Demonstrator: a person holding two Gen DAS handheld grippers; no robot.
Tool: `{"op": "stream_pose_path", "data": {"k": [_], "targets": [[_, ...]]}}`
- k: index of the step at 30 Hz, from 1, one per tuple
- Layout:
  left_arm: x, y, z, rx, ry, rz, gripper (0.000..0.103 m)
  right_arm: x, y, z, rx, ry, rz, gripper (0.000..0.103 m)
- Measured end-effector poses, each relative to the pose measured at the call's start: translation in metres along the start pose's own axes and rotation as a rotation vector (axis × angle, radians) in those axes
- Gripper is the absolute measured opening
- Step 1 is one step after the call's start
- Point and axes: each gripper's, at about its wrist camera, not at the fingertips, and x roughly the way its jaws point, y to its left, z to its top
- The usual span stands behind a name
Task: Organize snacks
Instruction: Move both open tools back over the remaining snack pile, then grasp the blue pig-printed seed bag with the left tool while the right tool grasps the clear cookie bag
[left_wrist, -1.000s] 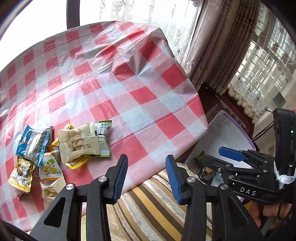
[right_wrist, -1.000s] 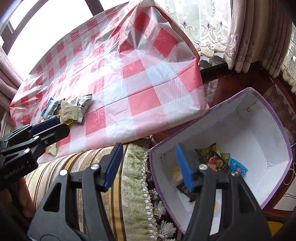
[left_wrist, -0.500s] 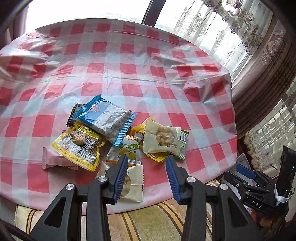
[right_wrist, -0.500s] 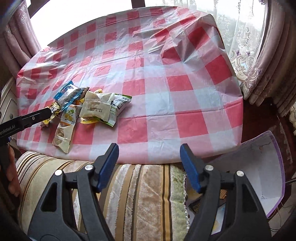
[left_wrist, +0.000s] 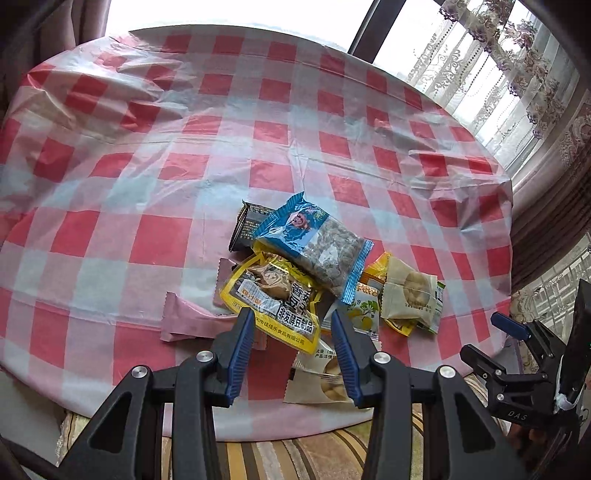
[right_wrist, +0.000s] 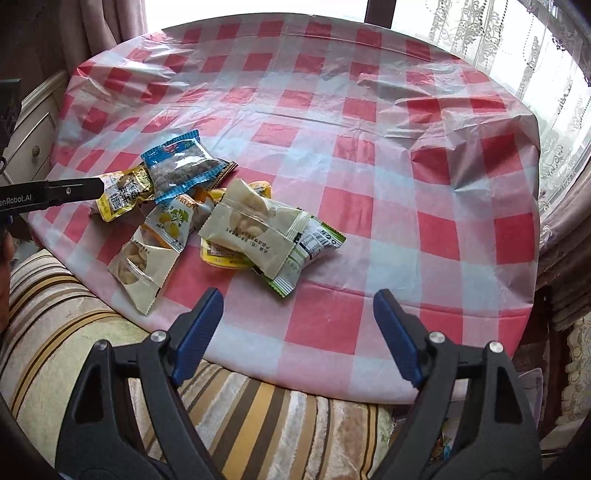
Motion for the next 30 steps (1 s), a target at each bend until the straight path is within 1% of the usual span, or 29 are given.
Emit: {"op": "stream_pose_path", "data": {"k": [1, 3, 5, 7, 8, 10, 11, 14, 18, 23, 25, 28, 30], "targets": [[0.001, 0.002, 0.001, 0.006, 0.005, 0.005, 0.048, 0.003, 0.003, 0.004, -0.026, -0.004, 0.000, 0.086], [0.002, 0.003, 0.002, 0.020, 0.006, 0.012, 0.058, 0.009, 0.008, 0.010, -0.072, -0.005, -0.002, 0.087], [0.004, 0.002, 0.004, 0.040, 0.005, 0.014, 0.061, 0.015, 0.011, 0.017, -0.113, -0.004, -0.004, 0.087], [0.003, -0.001, 0.008, 0.054, 0.003, 0.007, 0.061, 0.020, 0.013, 0.023, -0.149, -0.006, 0.003, 0.087], [0.004, -0.002, 0.010, 0.055, 0.007, -0.014, 0.061, 0.023, 0.014, 0.027, -0.167, -0.004, 0.003, 0.088], [0.006, -0.002, 0.014, 0.031, 0.023, -0.071, 0.061, 0.029, 0.015, 0.033, -0.211, -0.004, 0.027, 0.089], [0.006, -0.003, 0.016, 0.023, 0.025, -0.082, 0.061, 0.034, 0.016, 0.036, -0.233, 0.003, 0.039, 0.089], [0.008, -0.010, 0.021, 0.037, 0.024, -0.093, 0.061, 0.045, 0.017, 0.043, -0.288, 0.019, 0.061, 0.089], [0.022, -0.016, 0.029, 0.034, 0.057, -0.130, 0.061, 0.059, 0.019, 0.051, -0.340, 0.043, 0.088, 0.089], [0.042, -0.012, 0.040, -0.029, 0.104, -0.164, 0.061, 0.069, 0.026, 0.054, -0.412, 0.066, 0.124, 0.089], [0.047, -0.011, 0.044, -0.047, 0.116, -0.175, 0.061, 0.074, 0.027, 0.054, -0.417, 0.075, 0.145, 0.089], [0.056, -0.013, 0.052, -0.059, 0.133, -0.173, 0.061, 0.081, 0.024, 0.056, -0.387, 0.093, 0.188, 0.089], [0.063, -0.014, 0.058, -0.065, 0.153, -0.166, 0.061, 0.083, 0.022, 0.057, -0.368, 0.092, 0.211, 0.086]]}}
